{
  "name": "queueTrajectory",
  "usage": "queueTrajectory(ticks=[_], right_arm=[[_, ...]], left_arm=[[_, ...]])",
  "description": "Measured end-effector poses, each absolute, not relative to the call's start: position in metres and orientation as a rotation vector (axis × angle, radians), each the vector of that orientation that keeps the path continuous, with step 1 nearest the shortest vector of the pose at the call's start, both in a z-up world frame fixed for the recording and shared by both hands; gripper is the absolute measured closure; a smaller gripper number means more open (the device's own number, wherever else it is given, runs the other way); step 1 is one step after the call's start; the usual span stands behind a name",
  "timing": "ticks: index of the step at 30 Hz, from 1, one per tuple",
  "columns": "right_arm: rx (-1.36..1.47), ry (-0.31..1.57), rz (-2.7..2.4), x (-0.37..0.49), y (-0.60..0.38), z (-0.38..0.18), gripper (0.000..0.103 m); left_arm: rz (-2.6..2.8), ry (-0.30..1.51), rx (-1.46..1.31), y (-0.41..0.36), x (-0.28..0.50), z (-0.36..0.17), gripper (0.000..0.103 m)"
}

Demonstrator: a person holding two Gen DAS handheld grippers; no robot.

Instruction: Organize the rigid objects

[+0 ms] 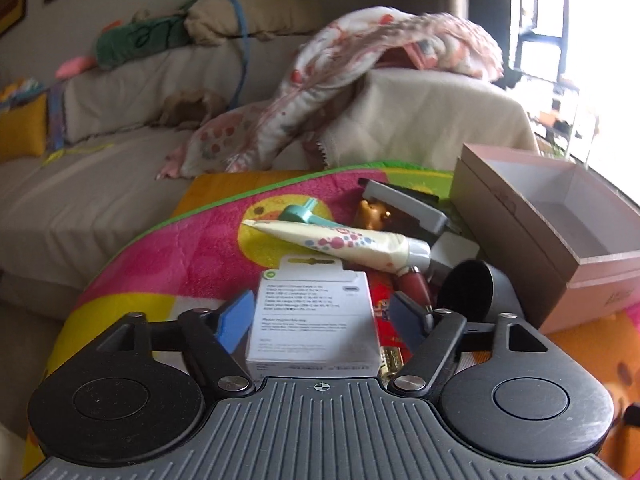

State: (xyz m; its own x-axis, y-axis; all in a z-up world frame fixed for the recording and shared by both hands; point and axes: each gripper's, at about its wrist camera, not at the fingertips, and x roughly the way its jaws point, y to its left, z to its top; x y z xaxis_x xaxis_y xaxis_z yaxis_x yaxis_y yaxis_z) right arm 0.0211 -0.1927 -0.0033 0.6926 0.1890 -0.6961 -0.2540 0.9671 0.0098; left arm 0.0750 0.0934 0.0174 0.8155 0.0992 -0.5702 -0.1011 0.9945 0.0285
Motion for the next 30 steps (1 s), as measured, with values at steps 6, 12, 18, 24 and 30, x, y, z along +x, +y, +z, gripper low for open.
queueTrajectory(ticks=[6, 12, 18, 24, 30], right_arm=[[-0.085, 0.768, 0.249, 0.021, -0.193, -0.003, 0.000], [-0.080, 0.772, 0.255, 0.022, -0.194, -0.003, 0.000], [-0.090, 0.771, 0.260, 0.022, -0.194, -0.003, 0.000], [-0.089, 0.765, 0.259, 0.021, -0.194, -0.003, 0.000], [-0.083, 0.764, 0.259, 0.022, -0.195, -0.003, 0.000]], left_arm=[[0.130, 0.601, 0.058, 0.092, 0.082, 0.013, 0.019], [0.153, 0.595, 0.017, 0.104, 0.083, 0.014, 0.022], [0.147, 0.633, -0.080, 0.122, 0.086, 0.010, 0.023], [0.068, 0.636, -0.095, 0.124, 0.077, 0.008, 0.028], [0.000, 0.625, -0.200, 0.122, 0.027, 0.008, 0.028]])
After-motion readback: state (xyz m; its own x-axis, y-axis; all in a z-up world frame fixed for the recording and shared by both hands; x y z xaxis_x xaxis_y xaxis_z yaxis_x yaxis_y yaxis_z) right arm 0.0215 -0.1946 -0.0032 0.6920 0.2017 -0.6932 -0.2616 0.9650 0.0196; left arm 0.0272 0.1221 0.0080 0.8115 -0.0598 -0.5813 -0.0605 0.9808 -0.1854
